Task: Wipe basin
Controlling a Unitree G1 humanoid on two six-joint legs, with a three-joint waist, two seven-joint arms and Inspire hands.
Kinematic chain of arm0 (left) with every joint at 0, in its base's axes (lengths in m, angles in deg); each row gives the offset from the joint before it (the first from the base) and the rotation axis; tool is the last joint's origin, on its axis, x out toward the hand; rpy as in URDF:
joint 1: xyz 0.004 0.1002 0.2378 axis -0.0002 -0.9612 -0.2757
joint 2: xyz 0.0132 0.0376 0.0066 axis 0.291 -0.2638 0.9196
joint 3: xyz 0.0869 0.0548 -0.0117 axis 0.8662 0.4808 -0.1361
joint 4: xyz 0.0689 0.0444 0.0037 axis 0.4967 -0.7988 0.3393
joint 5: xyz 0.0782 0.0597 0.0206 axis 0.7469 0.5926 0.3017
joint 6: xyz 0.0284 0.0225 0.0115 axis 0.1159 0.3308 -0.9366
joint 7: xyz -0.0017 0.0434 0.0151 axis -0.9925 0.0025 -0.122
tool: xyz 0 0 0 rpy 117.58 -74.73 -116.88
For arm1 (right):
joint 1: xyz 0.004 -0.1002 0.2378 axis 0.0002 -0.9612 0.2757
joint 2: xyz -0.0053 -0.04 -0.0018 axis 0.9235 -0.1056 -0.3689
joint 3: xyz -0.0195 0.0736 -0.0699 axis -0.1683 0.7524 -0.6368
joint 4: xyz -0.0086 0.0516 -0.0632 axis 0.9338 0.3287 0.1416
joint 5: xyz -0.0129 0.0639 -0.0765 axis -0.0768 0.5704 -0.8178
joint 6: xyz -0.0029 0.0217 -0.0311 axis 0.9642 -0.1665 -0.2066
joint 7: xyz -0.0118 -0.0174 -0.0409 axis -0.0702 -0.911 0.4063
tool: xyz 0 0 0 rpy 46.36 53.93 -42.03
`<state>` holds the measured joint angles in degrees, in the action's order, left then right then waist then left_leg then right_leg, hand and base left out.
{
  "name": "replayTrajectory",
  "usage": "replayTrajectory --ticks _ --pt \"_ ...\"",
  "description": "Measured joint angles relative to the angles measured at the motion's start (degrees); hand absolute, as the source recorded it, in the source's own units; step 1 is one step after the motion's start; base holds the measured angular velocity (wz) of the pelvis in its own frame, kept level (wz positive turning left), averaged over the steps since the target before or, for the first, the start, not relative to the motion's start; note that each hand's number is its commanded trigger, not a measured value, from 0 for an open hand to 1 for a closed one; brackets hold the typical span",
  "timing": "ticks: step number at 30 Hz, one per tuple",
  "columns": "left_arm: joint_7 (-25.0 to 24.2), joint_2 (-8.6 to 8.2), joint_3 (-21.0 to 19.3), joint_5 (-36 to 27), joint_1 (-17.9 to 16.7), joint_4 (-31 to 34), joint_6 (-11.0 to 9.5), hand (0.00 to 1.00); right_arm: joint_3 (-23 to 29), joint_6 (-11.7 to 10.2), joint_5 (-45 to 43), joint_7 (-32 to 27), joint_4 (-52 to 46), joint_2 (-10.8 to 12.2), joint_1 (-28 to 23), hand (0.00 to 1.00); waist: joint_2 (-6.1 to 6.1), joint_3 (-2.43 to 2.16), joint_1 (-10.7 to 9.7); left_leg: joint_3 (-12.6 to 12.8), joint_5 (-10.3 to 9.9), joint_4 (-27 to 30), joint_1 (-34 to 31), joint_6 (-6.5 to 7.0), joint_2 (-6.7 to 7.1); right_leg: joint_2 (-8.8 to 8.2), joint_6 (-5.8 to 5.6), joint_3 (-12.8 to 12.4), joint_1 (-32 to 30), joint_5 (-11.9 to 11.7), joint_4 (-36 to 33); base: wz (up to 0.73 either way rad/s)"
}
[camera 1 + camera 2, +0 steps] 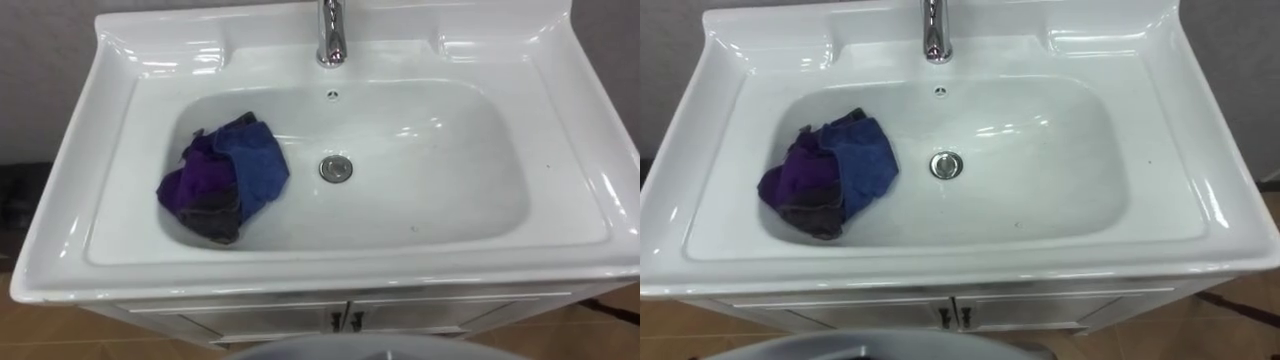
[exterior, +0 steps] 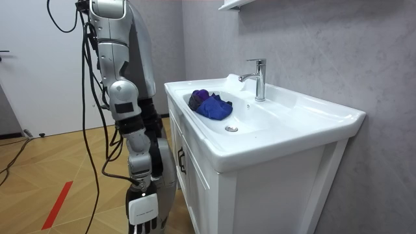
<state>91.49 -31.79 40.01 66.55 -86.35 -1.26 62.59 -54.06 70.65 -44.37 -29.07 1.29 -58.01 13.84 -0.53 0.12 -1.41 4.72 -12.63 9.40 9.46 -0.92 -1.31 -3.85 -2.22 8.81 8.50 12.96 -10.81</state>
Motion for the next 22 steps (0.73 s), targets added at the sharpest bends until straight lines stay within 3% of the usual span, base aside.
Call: replayTrajectory --ticks 4,12,22 --pt "-1.4 0.00 0.0 0.0 0.0 0.0 0.2 0.00 0.0 1.1 0.0 0.5 0.0 0.0 -0.1 0.00 0.25 -0.08 -0.1 0.0 0.0 0.1 -0.8 -0.01 -0.08 0.12 0.11 -0.2 -0.5 -0.2 -0.1 -0.01" --pt "-3.4 -0.04 -0.1 0.0 0.3 0.0 1.1 0.00 0.1 1.0 -0.5 0.1 0.0 0.0 0.8 0.00 0.74 -0.07 0.1 0.5 0.0 0.2 -0.7 -0.02 -0.19 0.29 0.16 -0.8 -0.6 -0.6 -0.2 -0.04" --pt "-5.3 -0.98 0.0 -0.1 0.7 -0.2 1.2 0.00 0.1 1.0 -0.5 0.2 0.0 0.0 1.0 0.00 1.74 0.23 0.1 0.5 -0.2 0.0 -0.7 -0.08 -0.42 0.46 0.22 -0.8 -0.8 -0.6 -0.8 0.00"
